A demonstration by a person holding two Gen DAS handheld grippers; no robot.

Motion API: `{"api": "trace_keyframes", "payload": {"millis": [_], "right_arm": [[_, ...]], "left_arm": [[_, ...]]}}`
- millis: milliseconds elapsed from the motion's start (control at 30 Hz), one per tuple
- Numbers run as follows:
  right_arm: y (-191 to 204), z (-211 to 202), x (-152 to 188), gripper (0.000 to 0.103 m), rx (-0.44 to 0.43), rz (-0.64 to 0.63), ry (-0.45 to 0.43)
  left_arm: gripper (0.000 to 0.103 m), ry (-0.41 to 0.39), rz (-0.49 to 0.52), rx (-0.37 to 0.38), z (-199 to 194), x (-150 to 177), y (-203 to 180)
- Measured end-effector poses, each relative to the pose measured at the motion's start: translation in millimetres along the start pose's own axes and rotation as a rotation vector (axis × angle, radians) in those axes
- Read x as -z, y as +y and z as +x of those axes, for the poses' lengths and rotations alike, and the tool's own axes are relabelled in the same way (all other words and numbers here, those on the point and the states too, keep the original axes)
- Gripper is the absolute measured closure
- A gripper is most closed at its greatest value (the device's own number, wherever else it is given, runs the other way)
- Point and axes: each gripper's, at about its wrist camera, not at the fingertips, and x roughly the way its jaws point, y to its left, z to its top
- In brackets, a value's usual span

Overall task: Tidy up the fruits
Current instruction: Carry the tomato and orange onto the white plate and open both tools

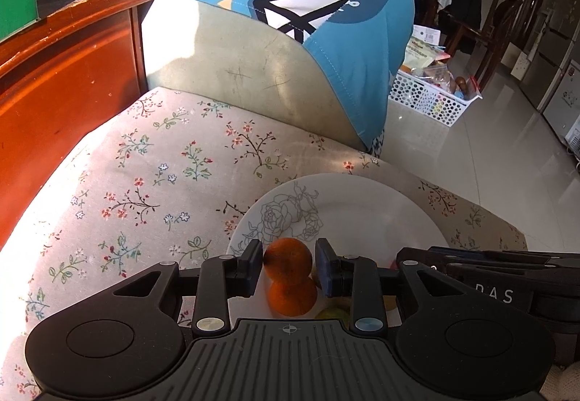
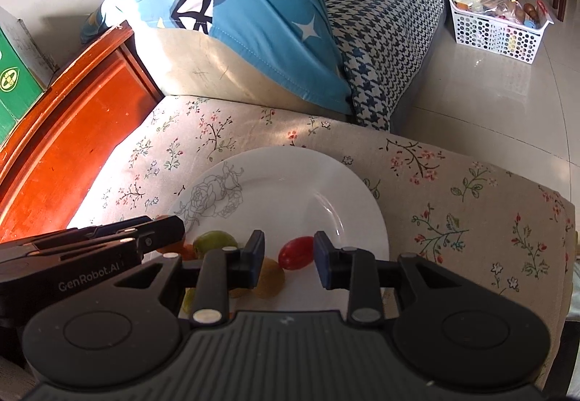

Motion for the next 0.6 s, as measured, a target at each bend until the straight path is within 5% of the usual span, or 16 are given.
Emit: {"api": "trace_keyframes", "payload": {"millis": [133, 333, 600], "right_arm": [[-0.6, -3.7, -3.0, 0.071, -0.015, 0.018, -0.011], [1.0, -12.4, -6.6, 0.068, -0.031, 0.025, -0.033], [20.6, -20.6, -1.7, 0.065, -0.073, -0.037, -0.04]], "left_arm": [[0.052, -0.019, -0.012, -0.003, -7.8, -3.4, -0.2], [0.038, -0.026, -0.028, -0.013, -21.9, -9.2, 4.2], [0.029, -0.022, -0.029, -0.053, -47.6, -5.6, 20.7]]}}
